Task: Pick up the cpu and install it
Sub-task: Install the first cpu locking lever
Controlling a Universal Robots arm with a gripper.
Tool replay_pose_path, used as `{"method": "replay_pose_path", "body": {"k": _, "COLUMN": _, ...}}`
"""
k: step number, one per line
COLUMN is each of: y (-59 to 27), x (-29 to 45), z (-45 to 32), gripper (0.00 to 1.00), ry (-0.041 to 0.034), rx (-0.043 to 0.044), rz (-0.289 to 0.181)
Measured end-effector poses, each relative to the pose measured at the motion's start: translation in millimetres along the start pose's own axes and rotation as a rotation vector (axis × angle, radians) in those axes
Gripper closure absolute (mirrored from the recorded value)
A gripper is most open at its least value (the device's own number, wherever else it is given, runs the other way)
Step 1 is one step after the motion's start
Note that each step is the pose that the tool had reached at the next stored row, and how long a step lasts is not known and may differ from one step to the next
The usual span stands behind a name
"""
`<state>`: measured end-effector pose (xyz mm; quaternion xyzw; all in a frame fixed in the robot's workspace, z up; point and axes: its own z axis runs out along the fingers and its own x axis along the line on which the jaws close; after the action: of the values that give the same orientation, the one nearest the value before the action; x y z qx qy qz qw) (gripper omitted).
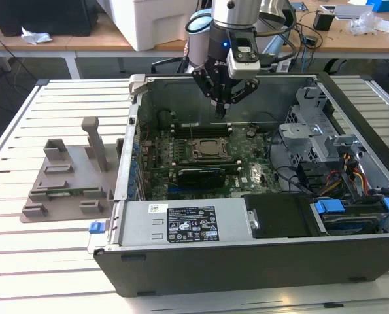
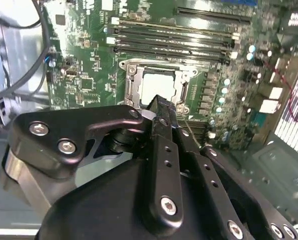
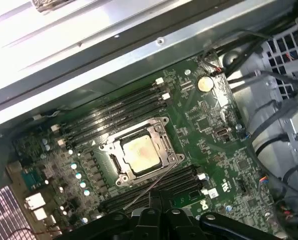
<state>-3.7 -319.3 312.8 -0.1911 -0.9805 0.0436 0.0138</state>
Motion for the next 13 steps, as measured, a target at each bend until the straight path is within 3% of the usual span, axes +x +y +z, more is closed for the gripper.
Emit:
{"method": "replay_pose_path", "body": {"k": 2, "y": 0.0, "x": 0.0, "z": 0.0, "gripper": 0.89, "ry": -0.0068, "rx": 0.0007, "rz": -0.074}}
{"method": "replay_pose_path", "body": {"k": 9, "y": 0.0, "x": 0.0, "z": 0.0, "gripper": 0.89, "ry": -0.0203, "rx": 0.0022, "rz": -0.222}}
{"method": "replay_pose_path", "body": {"k": 13, "y": 0.1, "x": -0.1, "z": 0.1, "gripper": 0.89, "ry": -0.0303, "rx": 0.0032, "rz": -0.332}}
